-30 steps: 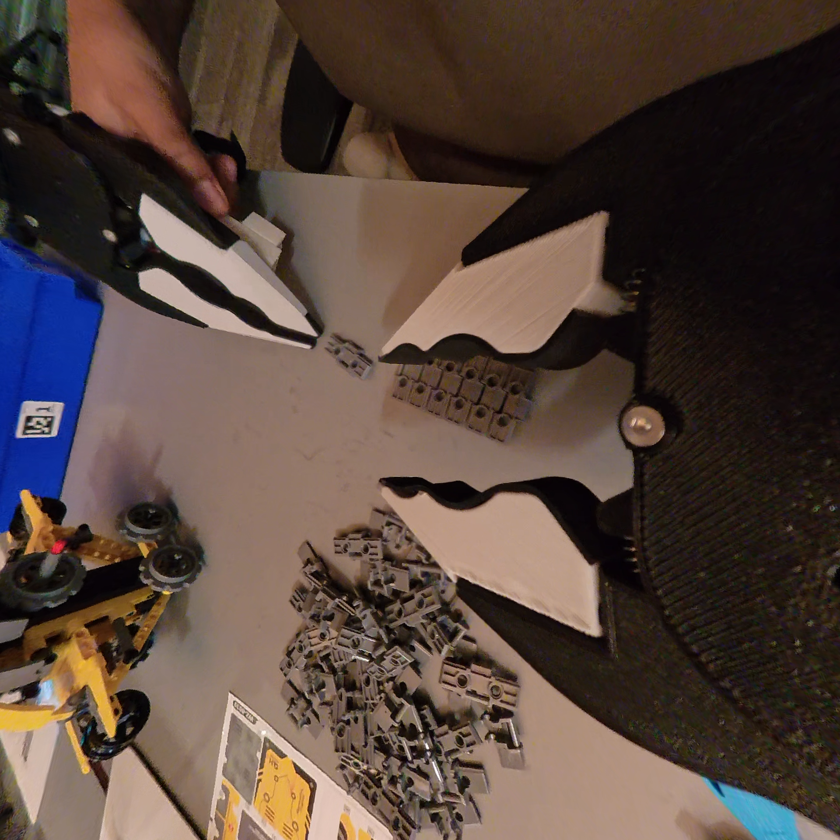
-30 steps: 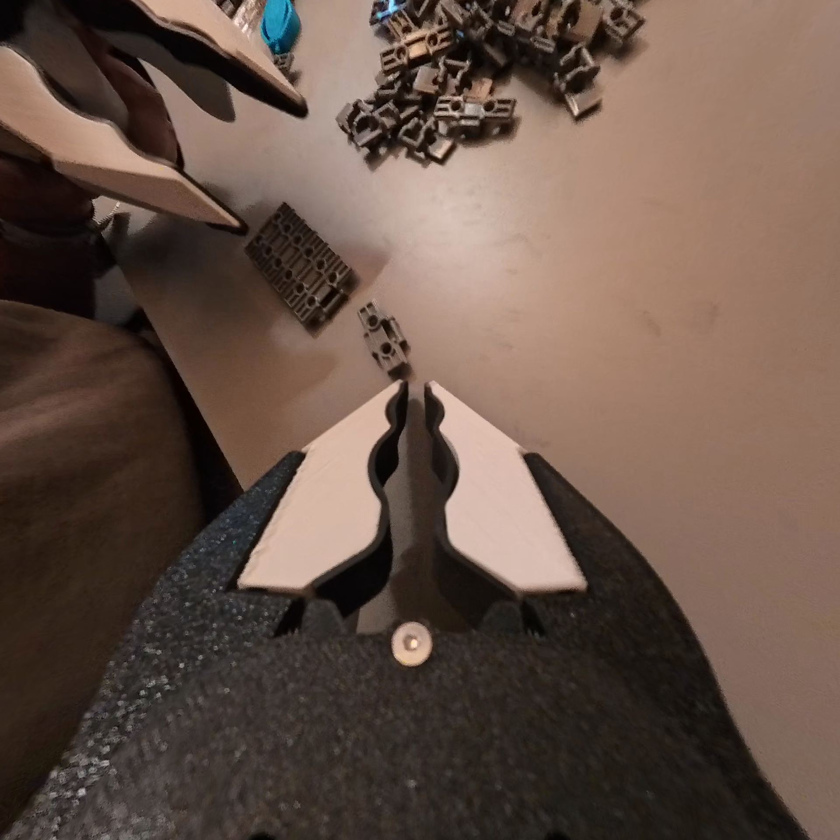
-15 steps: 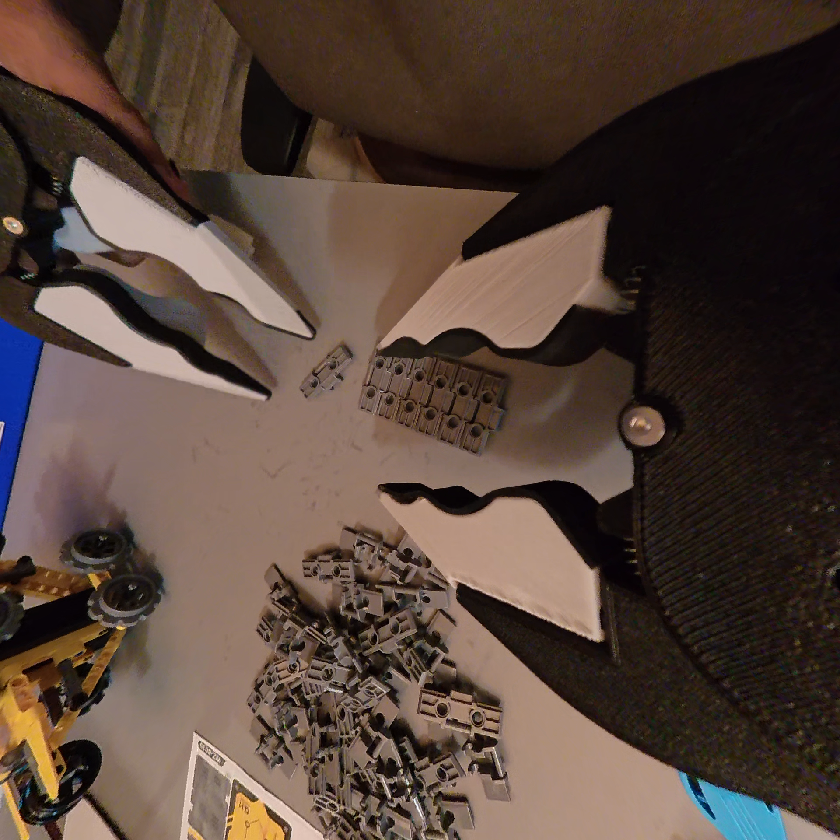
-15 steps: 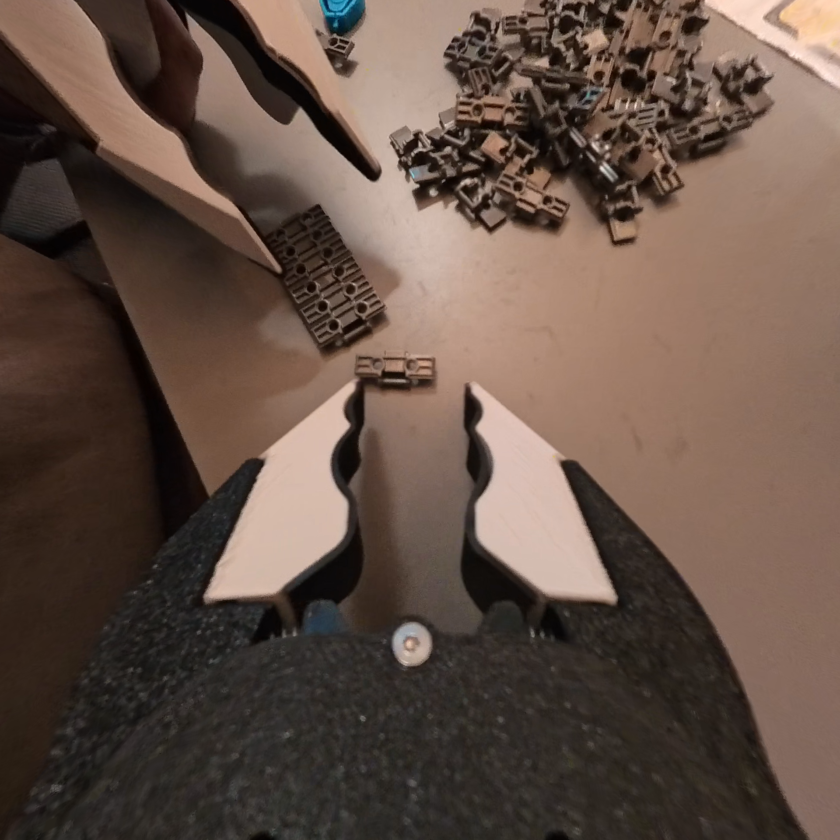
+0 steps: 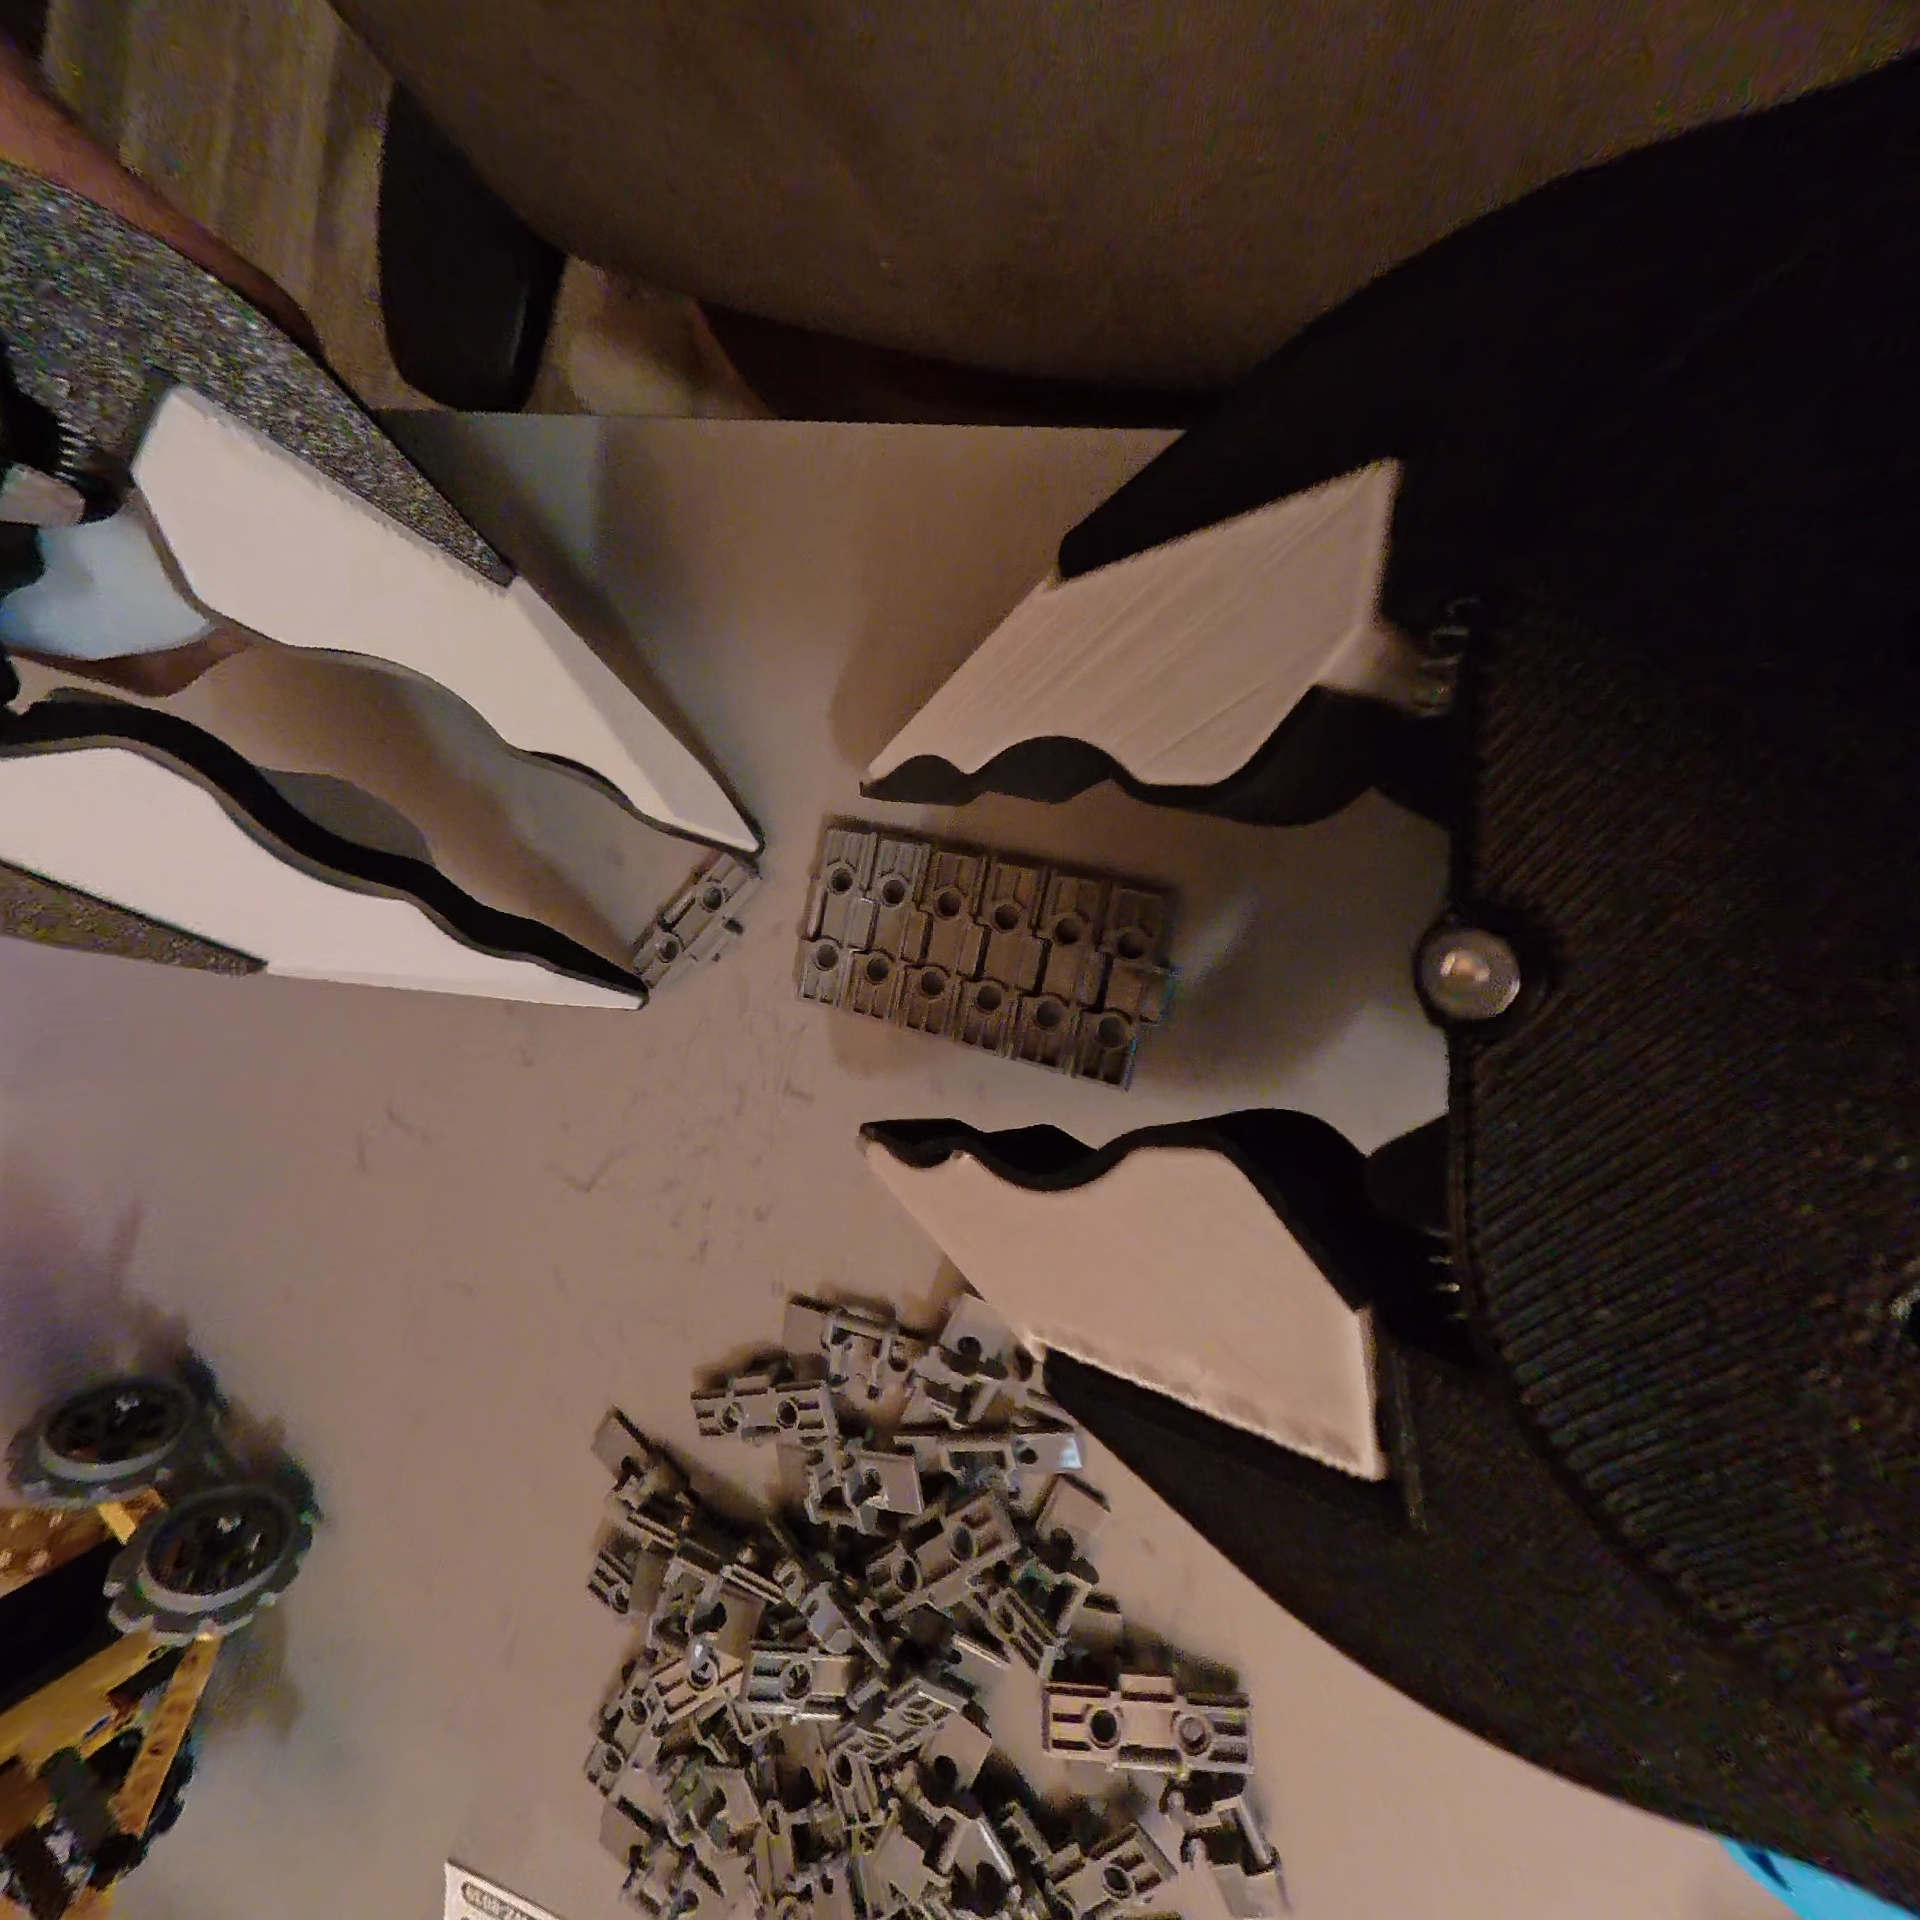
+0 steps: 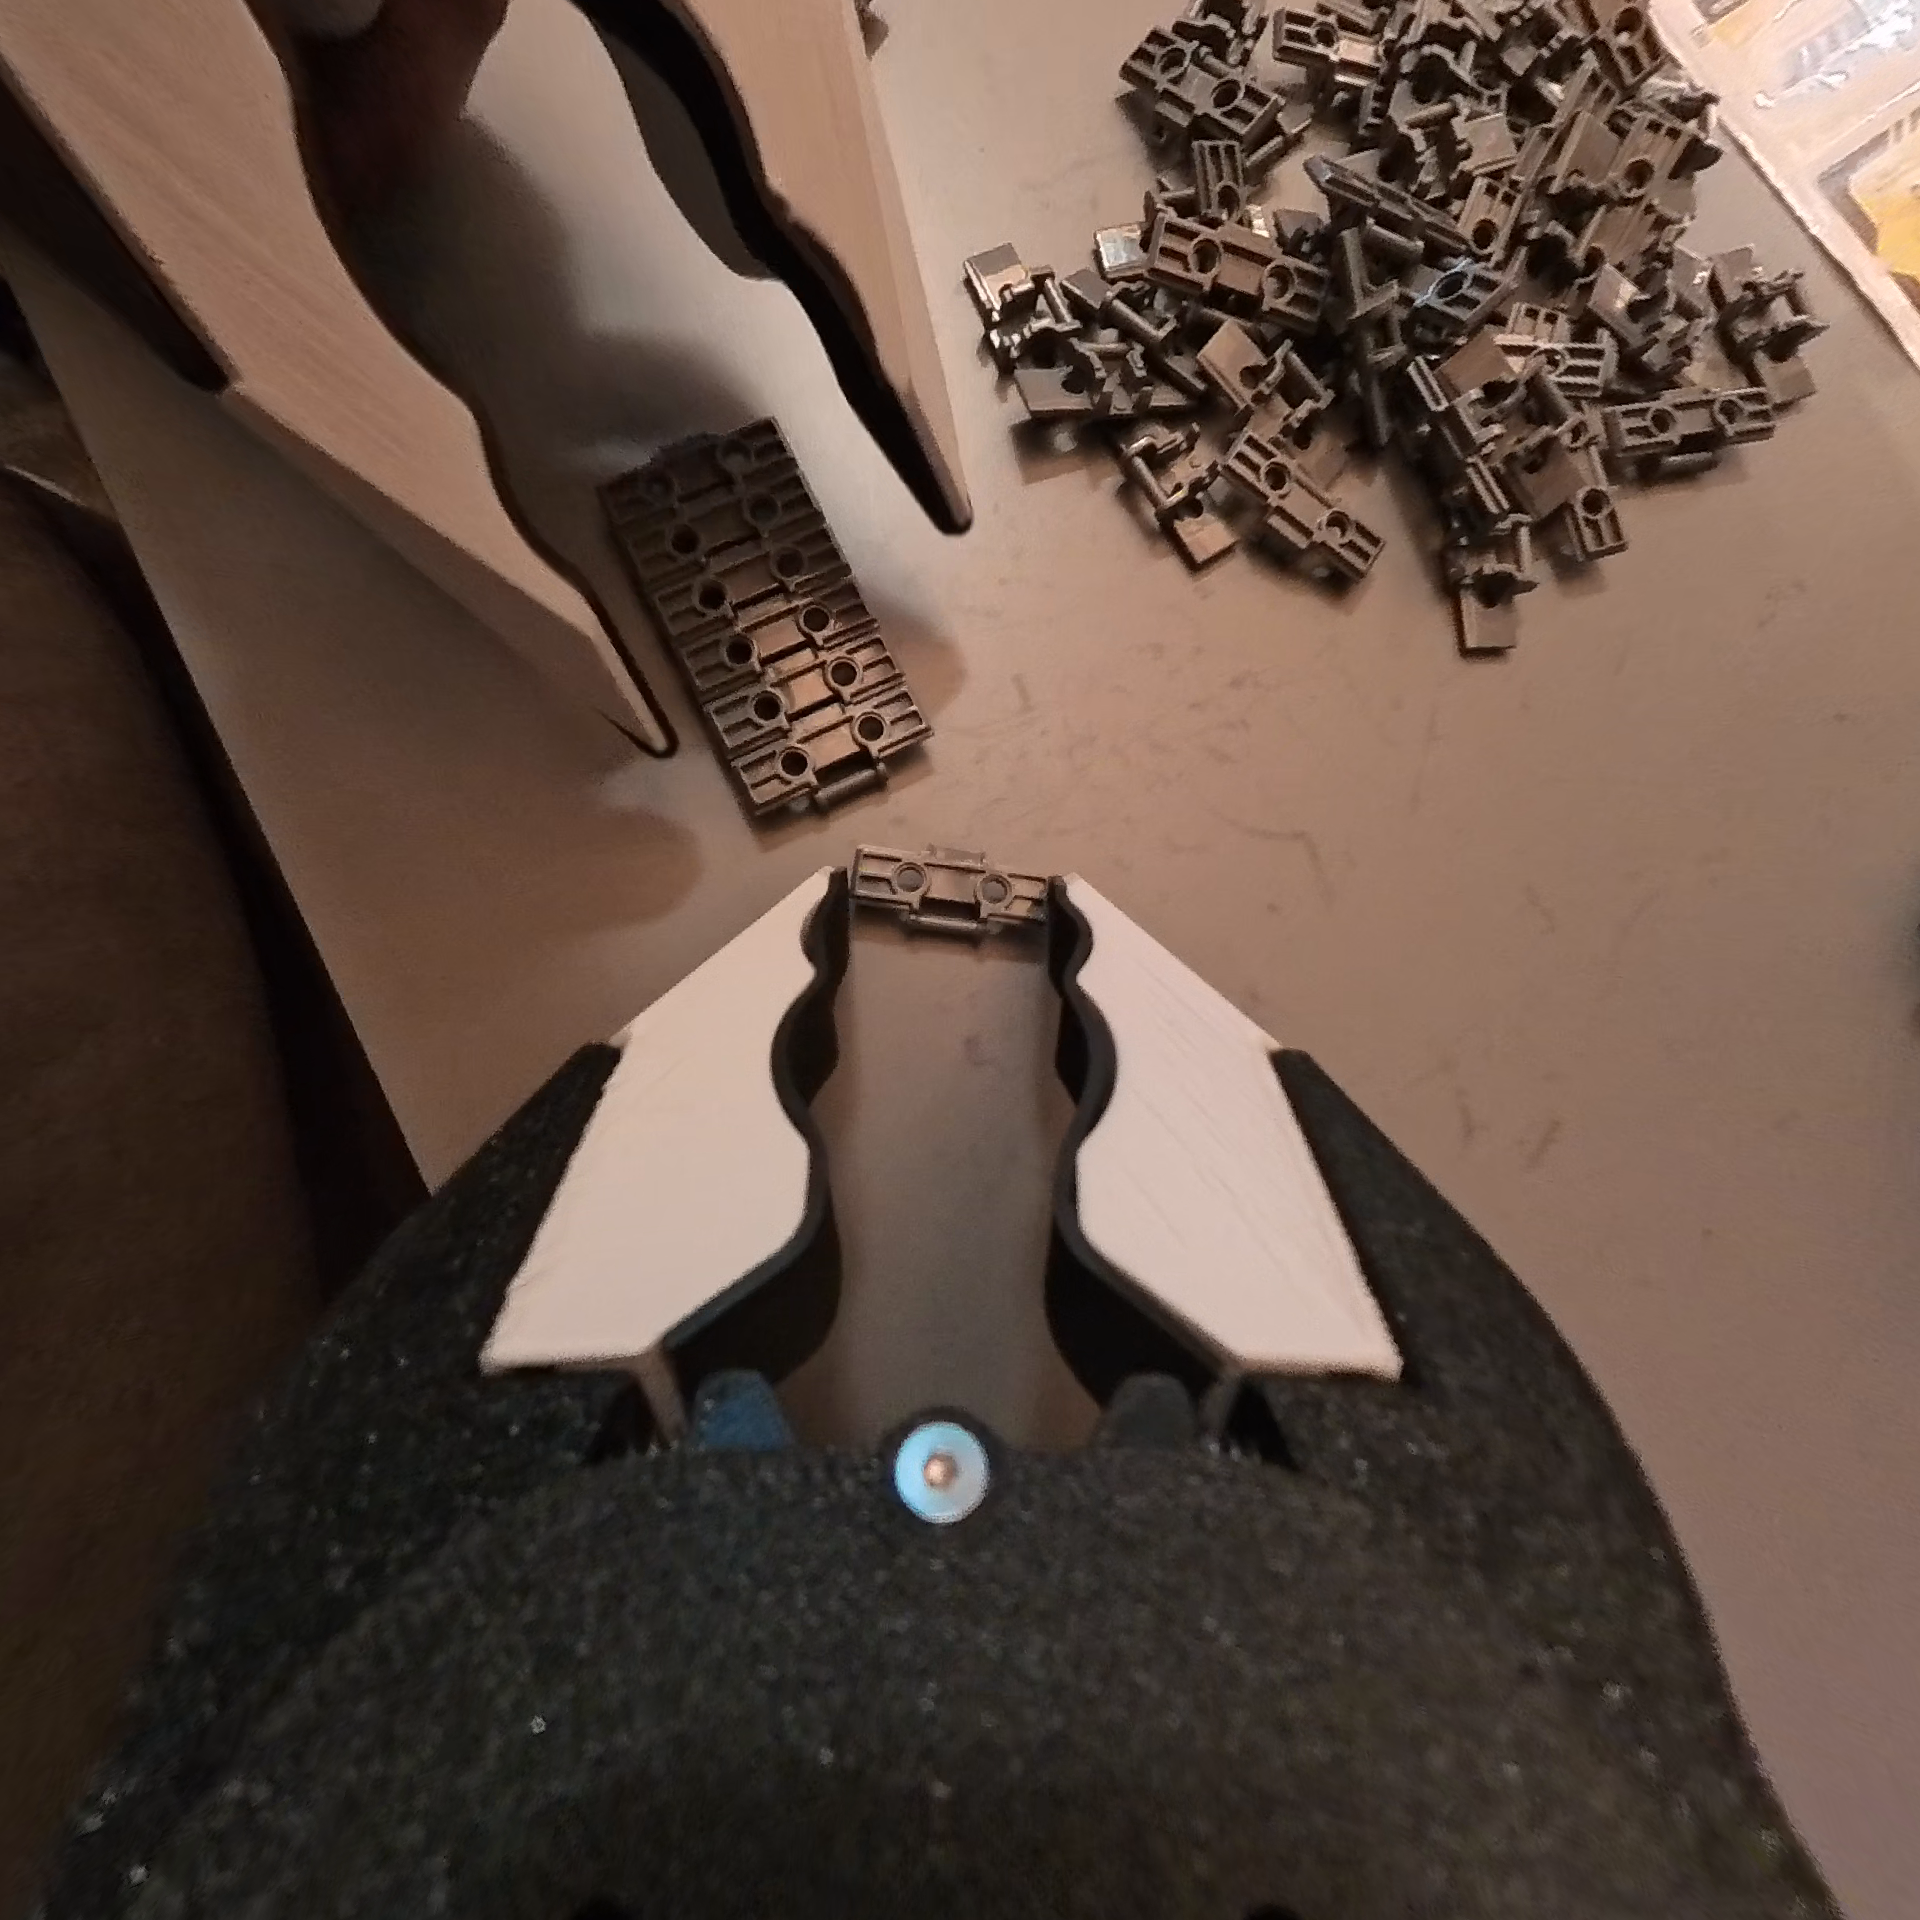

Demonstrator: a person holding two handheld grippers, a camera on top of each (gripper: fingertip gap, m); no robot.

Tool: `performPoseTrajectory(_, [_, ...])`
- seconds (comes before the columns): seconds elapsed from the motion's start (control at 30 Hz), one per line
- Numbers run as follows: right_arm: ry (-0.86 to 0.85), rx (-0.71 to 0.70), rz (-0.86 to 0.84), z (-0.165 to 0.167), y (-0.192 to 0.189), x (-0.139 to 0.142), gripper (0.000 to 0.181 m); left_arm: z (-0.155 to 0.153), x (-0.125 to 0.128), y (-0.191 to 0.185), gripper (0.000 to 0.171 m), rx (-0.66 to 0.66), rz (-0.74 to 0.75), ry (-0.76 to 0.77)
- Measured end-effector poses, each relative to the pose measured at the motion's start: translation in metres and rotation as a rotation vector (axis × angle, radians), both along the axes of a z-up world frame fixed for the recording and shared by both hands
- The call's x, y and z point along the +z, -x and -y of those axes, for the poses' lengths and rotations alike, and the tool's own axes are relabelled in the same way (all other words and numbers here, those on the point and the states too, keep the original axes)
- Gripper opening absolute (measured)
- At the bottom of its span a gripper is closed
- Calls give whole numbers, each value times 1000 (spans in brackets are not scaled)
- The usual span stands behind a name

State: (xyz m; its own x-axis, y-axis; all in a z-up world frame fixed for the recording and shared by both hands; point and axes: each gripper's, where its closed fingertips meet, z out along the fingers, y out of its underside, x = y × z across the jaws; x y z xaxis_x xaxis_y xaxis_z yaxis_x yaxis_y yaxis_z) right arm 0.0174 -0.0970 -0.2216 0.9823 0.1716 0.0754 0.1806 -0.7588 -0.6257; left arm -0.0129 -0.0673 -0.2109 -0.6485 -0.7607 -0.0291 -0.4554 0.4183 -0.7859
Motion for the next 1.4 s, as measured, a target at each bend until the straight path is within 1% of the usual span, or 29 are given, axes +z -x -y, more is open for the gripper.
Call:
performPoseTrajectory(0.07, [-7, 48, -12, -1, 3, 3, 38, 2, -3, 0, 59, -13, -15, -13])
performPoseTrajectory(0.17, [-63, 203, -33, -5, 15, 11, 38, 3, -6, -1, 53, -31, -28, -28])
performPoseTrajectory(0.27, [-88, 322, 17, -8, 15, 8, 38, 5, -9, -1, 47, -45, -35, -46])
performPoseTrajectory(0.33, [-87, 394, 15, -8, 18, 6, 38, 5, -11, 0, 42, -49, -40, -59])
performPoseTrajectory(0.4, [-82, 434, -7, -9, 23, 4, 38, 6, -12, 0, 37, -56, -47, -65])
performPoseTrajectory(0.57, [-72, 465, -13, -10, 23, 3, 38, 6, -13, 0, 37, -62, -61, -54])
performPoseTrajectory(0.73, [-71, 462, -30, -11, 21, 5, 38, 7, -13, 1, 38, -72, -63, -57])
performPoseTrajectory(0.9, [-49, 489, 0, -11, 20, 2, 38, 7, -13, 1, 37, -71, -61, -59])
performPoseTrajectory(1.03, [-47, 498, -6, -11, 20, 2, 38, 7, -13, 0, 38, -69, -59, -62])
performPoseTrajectory(1.17, [-57, 503, -3, -10, 21, 2, 38, 7, -15, 0, 43, -68, -63, -68])
performPoseTrajectory(1.2, [-62, 496, 7, -11, 20, 2, 39, 7, -14, 1, 44, -70, -64, -67])
performPoseTrajectory(1.3, [-59, 486, 15, -11, 19, 1, 49, 7, -14, 1, 45, -72, -64, -59])
performPoseTrajectory(1.4, [-61, 475, -12, -9, 18, 4, 52, 7, -13, 0, 47, -70, -65, -50])
